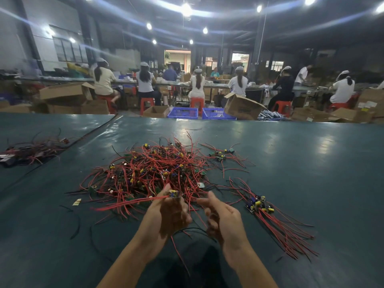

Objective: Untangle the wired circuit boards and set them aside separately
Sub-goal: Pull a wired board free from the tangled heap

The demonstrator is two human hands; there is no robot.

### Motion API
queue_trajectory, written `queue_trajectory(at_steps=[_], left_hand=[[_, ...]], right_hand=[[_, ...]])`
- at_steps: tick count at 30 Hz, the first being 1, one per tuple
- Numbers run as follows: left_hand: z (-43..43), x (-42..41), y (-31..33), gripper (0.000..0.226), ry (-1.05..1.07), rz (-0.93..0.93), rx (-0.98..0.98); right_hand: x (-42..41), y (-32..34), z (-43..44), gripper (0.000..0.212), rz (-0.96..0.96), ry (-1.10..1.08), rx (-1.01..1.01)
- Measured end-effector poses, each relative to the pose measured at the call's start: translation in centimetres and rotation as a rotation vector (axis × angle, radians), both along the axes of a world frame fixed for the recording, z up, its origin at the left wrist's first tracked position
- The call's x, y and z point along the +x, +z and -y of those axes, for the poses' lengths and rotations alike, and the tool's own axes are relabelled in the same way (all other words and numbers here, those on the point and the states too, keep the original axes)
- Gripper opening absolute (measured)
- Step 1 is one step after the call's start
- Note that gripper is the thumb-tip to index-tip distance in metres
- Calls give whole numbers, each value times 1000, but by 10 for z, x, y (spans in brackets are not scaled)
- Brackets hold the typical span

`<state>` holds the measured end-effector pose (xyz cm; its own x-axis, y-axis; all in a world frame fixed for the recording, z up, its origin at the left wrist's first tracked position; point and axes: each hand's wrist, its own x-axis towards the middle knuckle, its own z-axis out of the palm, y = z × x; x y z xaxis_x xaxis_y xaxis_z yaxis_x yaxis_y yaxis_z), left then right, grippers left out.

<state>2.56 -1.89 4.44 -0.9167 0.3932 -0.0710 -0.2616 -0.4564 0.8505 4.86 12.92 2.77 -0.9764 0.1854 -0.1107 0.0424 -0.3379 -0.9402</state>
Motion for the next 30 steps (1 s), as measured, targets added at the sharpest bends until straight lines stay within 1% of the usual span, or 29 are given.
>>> queue_trajectory(at_steps=[2,5,6,8,10,12,13,17,20,22,24,27,30], left_hand=[[0,5,1,44,-80,7,-79],[-8,4,3,40,-107,43,-278],[-4,4,-7,41,-151,-66,-291],[-2,-7,-21,39,-63,-119,-332],[-4,-4,-21,31,-73,-174,-445],[-7,6,-9,36,-144,-135,-456],[-10,9,-4,39,-123,-135,-471],[-14,7,-5,48,-66,-253,-458],[-16,8,-3,43,-41,-273,-492],[-14,10,-2,38,-62,-268,-500],[-14,11,-1,34,-88,-272,-510],[-17,13,-2,32,-127,-317,-562],[-16,17,1,32,-189,-352,-628]], right_hand=[[2,-3,6,41,-1,61,51],[5,-2,12,33,32,145,15],[6,-2,13,30,43,152,3],[6,0,12,22,54,133,-5],[7,1,12,14,48,105,-32],[6,1,12,18,36,74,-45],[5,0,12,22,32,56,-35],[2,0,11,28,58,-43,17],[-2,0,10,27,92,-96,-3],[-6,0,9,23,125,-144,-25],[-9,0,6,25,166,-199,-72],[-14,3,-4,26,185,-281,-210],[-17,8,-20,22,143,-370,-347]])
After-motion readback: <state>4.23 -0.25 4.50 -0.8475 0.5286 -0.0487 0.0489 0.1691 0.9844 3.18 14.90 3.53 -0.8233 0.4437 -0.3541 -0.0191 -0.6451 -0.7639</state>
